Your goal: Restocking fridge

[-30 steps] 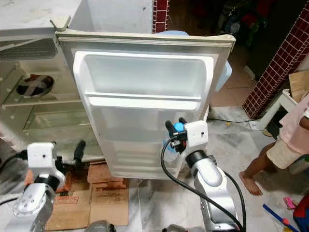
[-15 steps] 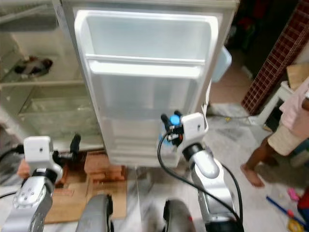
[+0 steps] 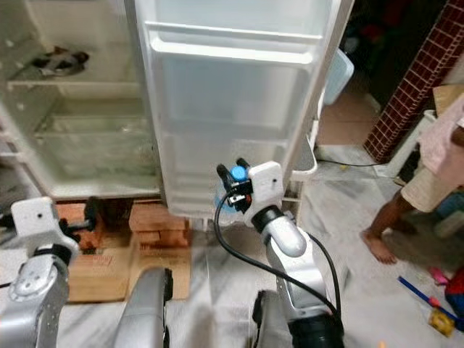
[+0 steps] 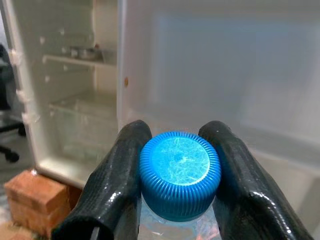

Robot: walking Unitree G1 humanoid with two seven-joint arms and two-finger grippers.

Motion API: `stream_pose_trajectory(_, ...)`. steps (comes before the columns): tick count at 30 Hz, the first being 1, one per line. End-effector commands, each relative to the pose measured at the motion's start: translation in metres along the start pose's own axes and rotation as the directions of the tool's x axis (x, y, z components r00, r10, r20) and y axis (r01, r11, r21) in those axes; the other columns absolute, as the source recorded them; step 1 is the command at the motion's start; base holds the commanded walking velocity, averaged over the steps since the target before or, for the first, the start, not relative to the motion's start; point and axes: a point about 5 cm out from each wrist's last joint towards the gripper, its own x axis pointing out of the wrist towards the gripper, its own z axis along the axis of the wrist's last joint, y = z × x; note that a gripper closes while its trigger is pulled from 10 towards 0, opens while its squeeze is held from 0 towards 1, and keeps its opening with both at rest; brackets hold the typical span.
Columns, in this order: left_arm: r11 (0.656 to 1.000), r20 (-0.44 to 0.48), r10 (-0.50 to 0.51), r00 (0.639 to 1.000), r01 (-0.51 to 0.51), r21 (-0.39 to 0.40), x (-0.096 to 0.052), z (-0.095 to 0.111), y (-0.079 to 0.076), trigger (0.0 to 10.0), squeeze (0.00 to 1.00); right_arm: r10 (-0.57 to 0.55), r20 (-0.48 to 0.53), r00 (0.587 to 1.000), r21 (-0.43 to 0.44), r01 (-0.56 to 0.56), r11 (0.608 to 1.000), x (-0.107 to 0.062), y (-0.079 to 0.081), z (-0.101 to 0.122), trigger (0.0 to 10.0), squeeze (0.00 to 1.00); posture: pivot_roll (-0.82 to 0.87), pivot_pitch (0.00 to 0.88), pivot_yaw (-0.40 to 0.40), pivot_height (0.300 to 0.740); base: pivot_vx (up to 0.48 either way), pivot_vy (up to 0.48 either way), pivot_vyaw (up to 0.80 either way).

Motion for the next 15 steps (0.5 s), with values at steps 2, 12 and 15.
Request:
stream_pose_trajectory(2,1.000,0.010,-0.006,1.000,0.006,-0.002,-0.0003,0.0034,-0.0010,10.0,0.00,-0.001,0.029,1.000,-0.021,0.001,1.000,0.0036,-0.0038,0.0057,10.0,0.00,0.05,0.000,-0.024,0.607,0.315,0.000,0.00)
stream_pose_trajectory(12,1.000,0.000,-0.009,1.000,0.009,-0.010,0.0019,0.0019,-0.0033,10.0,0.00,-0.007,0.034,0.999,-0.034,0.008,0.999,0.0055,-0.0077,0.0054,10.0,0.00,0.04,0.000,-0.023,0.607,0.354,0.000,0.00)
stream_pose_trajectory(15,1.000,0.001,-0.007,1.000,0.007,-0.011,0.0027,0.0023,-0.0032,10.0,0.00,-0.010,0.035,0.999,-0.031,0.012,0.999,0.0057,-0.0077,0.0052,10.0,0.00,0.04,0.000,-0.022,0.607,0.365,0.000,0.00)
